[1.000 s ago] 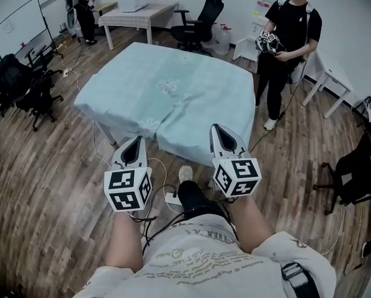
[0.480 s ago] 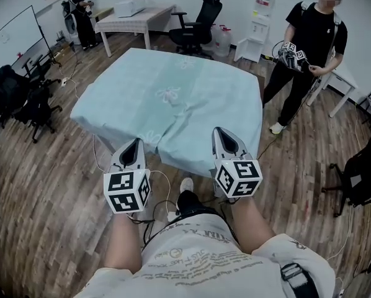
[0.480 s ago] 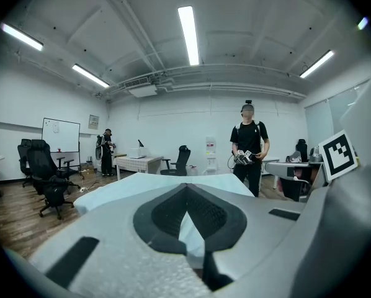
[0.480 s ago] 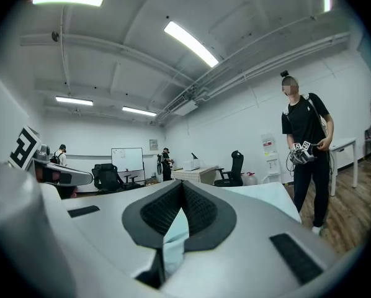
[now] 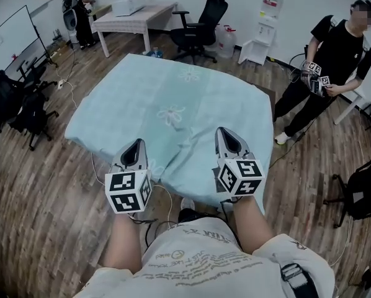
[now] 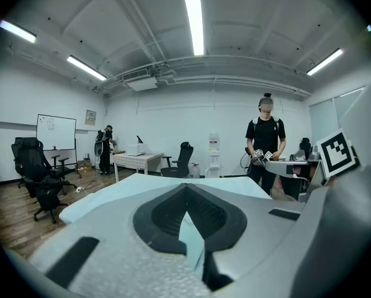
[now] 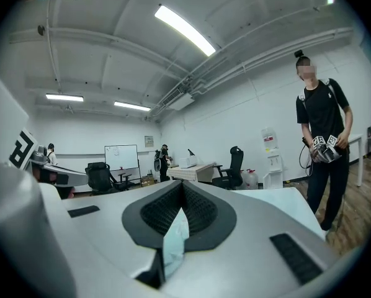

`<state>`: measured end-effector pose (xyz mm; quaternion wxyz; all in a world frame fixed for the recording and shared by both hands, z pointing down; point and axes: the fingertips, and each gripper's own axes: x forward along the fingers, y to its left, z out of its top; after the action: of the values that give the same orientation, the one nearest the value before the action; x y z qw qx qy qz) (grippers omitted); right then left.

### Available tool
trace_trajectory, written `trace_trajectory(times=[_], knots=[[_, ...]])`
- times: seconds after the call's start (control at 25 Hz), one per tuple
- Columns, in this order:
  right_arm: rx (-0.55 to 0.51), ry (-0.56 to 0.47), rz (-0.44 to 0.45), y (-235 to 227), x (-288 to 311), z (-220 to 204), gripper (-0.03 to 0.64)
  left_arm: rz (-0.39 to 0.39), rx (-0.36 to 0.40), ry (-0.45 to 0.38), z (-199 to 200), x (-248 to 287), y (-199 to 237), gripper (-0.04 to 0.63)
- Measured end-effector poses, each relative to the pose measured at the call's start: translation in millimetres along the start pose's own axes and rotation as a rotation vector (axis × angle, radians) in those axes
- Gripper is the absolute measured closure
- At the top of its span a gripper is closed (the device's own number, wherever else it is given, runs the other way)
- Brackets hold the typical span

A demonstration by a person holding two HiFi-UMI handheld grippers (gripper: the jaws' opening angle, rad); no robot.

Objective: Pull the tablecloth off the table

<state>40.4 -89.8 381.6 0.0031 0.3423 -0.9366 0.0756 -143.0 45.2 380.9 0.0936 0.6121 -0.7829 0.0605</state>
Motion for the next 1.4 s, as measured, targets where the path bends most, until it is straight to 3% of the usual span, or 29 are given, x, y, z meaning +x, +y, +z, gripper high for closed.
trace_trajectory(times=[0.64, 1.2, 1.4], knots=[[0.047, 0.103, -0.051, -81.0, 160.9, -10.3, 0.604, 0.006, 0.007, 0.131, 8.6, 174.2, 54.8, 0.584], [0.062, 0.149, -0.171, -131.1, 183.5, -32.1, 0.604, -0.012, 0.049, 0.235, -20.4, 255.8, 83.7, 0.583], [0.049, 0.171, -0.247, -147.0, 197.9, -43.9, 0.604, -0.053, 0.118, 0.255, -26.9, 300.8, 93.3, 0.583]])
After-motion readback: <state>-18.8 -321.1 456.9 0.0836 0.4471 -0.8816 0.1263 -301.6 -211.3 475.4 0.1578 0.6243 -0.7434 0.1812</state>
